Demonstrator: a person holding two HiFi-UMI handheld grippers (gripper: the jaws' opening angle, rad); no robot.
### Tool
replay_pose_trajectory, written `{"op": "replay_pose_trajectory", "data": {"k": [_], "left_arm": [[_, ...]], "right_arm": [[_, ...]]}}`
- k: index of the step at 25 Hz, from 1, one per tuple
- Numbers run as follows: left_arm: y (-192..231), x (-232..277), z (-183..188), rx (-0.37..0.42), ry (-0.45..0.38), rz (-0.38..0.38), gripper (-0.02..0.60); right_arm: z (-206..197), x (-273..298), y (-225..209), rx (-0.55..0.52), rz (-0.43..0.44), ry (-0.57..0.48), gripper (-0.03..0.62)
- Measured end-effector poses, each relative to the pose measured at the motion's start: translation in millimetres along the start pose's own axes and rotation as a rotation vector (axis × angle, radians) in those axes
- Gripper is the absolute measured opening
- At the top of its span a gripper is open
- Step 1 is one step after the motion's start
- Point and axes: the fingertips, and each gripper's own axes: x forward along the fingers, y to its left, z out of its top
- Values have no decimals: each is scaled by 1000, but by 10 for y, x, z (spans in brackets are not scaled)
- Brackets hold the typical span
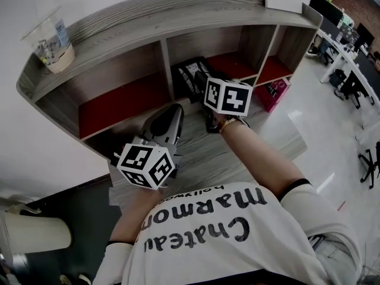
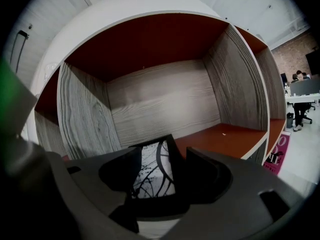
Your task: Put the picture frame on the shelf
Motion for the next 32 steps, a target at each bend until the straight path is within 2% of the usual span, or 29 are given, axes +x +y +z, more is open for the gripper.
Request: {"op": "replay_pose_trajectory", "data": {"k": [11, 17, 21, 24, 32], "left_arm": [[0, -126, 75, 9, -18, 4, 25], [0, -251, 87, 11, -18, -3, 25], [-61, -337, 74, 11, -26, -24, 25], [-91, -390, 44, 14, -31, -29, 24], [-267, -418, 97, 16, -48, -45, 25]], "right_arm": [[-24, -10, 15, -93, -23, 1, 268], [-2, -135, 112, -132, -10, -73, 279], [126, -455, 187, -186, -4, -172, 204], [146, -709, 253, -192, -1, -224, 172], [114, -1154, 412, -172, 62, -274, 90]]}}
